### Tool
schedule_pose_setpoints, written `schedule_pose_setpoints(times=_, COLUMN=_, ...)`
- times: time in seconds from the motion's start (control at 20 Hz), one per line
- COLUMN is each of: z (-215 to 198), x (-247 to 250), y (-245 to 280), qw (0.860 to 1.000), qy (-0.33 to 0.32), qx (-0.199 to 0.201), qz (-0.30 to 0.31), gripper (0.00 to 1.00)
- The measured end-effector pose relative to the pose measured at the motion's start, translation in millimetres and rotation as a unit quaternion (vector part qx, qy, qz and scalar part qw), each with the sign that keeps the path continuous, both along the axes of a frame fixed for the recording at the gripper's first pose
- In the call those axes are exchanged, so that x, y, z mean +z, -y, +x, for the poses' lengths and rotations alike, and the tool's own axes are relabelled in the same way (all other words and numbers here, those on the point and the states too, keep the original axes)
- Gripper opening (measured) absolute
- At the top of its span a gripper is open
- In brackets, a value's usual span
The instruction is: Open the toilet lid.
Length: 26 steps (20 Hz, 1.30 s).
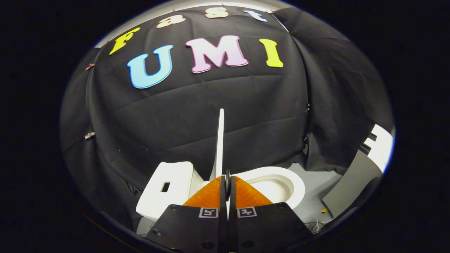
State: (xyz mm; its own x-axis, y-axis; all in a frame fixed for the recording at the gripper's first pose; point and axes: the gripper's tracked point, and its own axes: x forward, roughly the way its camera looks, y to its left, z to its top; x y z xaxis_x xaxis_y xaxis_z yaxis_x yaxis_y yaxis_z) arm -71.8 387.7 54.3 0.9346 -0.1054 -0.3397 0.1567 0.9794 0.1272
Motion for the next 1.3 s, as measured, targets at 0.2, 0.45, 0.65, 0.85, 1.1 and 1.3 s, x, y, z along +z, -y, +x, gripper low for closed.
schedule_pose_setpoints(times=0.2, z=0, x=6, y=-37, qw=0.999, qy=0.014, qx=-0.01, qz=-0.038, gripper=0.05)
schedule_pose_setpoints(times=0.45, z=-1, x=7, y=-84, qw=0.996, qy=0.043, qx=-0.011, qz=-0.084, gripper=0.05)
schedule_pose_setpoints(times=0.65, z=2, x=5, y=-113, qw=0.992, qy=0.052, qx=-0.011, qz=-0.114, gripper=0.05)
schedule_pose_setpoints(times=0.85, z=3, x=2, y=-146, qw=0.991, qy=0.05, qx=-0.003, qz=-0.122, gripper=0.05)
schedule_pose_setpoints(times=1.1, z=3, x=-9, y=-184, qw=0.986, qy=0.053, qx=0.022, qz=-0.157, gripper=0.07)
schedule_pose_setpoints(times=1.3, z=2, x=-10, y=-190, qw=0.985, qy=0.059, qx=0.019, qz=-0.163, gripper=0.08)
